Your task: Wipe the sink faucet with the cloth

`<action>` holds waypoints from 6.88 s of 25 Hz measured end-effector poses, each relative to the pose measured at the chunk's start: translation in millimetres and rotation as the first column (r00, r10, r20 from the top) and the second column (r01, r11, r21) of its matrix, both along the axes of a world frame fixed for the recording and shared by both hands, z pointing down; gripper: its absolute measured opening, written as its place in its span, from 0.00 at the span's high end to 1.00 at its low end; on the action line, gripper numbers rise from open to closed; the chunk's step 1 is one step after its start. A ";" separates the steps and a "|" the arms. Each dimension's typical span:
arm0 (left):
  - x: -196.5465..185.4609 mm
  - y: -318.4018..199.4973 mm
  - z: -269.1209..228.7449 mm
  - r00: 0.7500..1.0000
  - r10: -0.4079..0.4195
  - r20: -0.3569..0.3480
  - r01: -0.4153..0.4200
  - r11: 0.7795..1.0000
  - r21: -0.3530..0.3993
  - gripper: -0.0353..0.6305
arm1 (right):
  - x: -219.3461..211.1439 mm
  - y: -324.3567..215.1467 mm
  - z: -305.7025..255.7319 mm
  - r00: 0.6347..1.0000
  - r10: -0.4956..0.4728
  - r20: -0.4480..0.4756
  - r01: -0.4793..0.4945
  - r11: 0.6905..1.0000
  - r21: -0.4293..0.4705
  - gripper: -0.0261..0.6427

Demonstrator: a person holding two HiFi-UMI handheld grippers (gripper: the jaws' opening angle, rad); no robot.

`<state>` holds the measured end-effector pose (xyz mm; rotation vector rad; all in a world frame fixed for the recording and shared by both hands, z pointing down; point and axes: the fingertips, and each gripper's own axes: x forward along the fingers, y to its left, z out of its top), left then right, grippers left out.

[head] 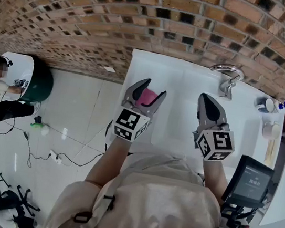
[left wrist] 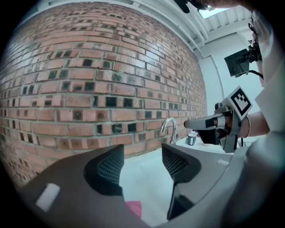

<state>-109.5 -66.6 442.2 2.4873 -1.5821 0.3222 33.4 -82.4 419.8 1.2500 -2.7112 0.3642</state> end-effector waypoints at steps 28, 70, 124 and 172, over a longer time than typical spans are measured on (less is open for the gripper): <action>-80.9 17.1 235.9 0.984 -0.080 0.157 0.157 0.806 -0.571 0.68 | -17.9 -22.8 86.5 0.998 -0.031 -0.051 0.021 0.981 -0.193 0.98; 205.7 -158.2 -30.9 0.959 0.281 0.040 -0.281 0.960 0.014 0.77 | 118.7 -17.6 -12.9 0.947 0.202 -0.249 -0.164 0.972 0.166 0.98; 240.2 -136.7 -44.2 0.935 0.330 -0.131 -0.333 0.943 -0.003 0.78 | 120.4 -6.7 20.0 0.953 0.237 -0.188 -0.230 0.971 0.058 0.98; 297.0 -158.6 29.2 0.940 0.311 -0.142 -0.331 0.932 -0.147 0.78 | 167.3 -20.5 55.9 0.937 0.301 -0.177 -0.313 0.949 -0.048 0.98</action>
